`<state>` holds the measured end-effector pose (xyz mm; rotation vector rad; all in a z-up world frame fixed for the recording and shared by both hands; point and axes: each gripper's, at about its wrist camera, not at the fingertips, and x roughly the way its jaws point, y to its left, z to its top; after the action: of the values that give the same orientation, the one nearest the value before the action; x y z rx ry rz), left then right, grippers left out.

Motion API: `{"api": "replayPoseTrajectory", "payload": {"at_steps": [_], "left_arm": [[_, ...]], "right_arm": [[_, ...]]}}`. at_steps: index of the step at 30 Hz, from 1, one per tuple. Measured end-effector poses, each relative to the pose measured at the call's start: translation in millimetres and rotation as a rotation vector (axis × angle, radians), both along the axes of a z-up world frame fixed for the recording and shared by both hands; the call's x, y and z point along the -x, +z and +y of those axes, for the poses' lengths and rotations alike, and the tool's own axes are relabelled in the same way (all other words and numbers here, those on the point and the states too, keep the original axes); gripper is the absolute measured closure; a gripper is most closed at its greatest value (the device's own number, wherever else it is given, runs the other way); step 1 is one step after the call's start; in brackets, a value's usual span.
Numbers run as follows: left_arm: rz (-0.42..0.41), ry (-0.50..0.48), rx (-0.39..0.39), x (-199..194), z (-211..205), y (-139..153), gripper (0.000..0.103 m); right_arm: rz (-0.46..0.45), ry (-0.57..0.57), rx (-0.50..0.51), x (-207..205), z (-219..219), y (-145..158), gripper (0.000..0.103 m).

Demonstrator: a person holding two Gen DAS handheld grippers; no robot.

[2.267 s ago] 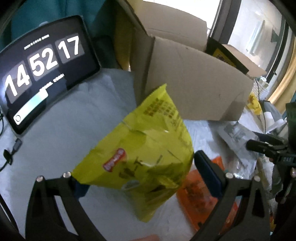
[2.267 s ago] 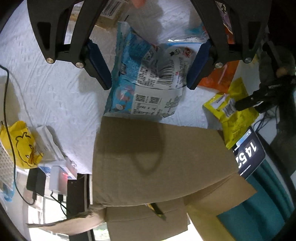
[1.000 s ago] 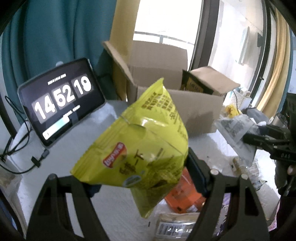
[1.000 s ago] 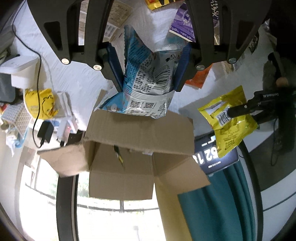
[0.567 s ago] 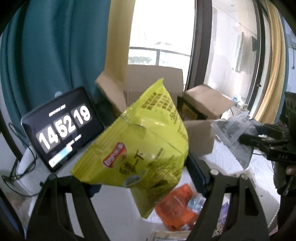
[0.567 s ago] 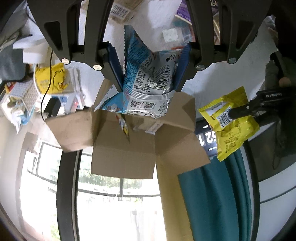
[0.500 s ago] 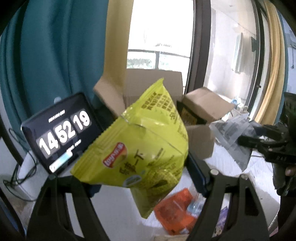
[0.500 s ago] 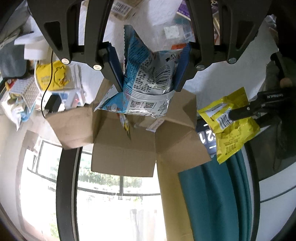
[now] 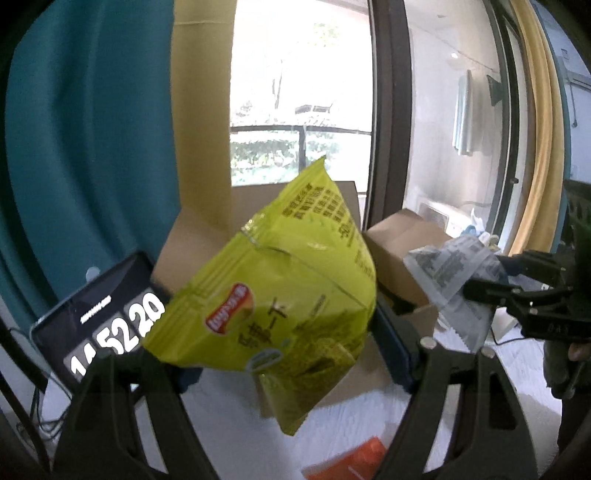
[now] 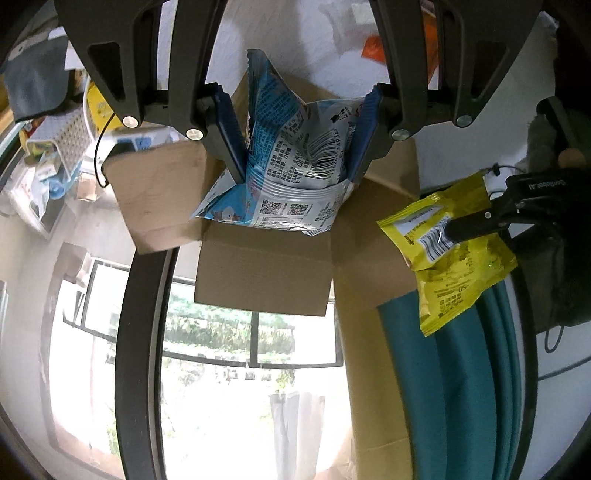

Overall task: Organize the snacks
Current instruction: 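Lower the yellow chip bag and blue-white bag into the box and release both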

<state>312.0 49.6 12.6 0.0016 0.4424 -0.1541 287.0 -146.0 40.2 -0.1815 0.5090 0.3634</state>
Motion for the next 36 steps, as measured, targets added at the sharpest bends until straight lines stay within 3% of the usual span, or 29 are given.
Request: {"api": "replayPoseTrajectory", "payload": {"at_steps": [11, 23, 27, 30, 36], "left_arm": [[-0.028, 0.011, -0.021, -50.6, -10.9, 9.8, 0.024], [0.042, 0.043, 0.008, -126.6, -13.8, -12.2, 0.023], [0.092, 0.062, 0.037, -154.7, -10.6, -16.5, 0.018], [0.097, 0.065, 0.065, -160.7, -8.0, -15.9, 0.010], [0.087, 0.068, 0.060, -148.9, -7.5, -11.6, 0.009]], "right_arm": [[-0.039, -0.031, -0.004, -46.0, -3.5, 8.8, 0.046], [-0.052, -0.095, 0.002, -113.2, -1.9, 11.4, 0.046], [-0.051, -0.116, -0.024, -135.3, -0.2, 11.7, 0.044], [-0.037, -0.155, -0.019, -150.7, -2.8, 8.0, 0.033], [-0.024, -0.160, -0.016, -137.2, -8.8, 4.1, 0.032]]}}
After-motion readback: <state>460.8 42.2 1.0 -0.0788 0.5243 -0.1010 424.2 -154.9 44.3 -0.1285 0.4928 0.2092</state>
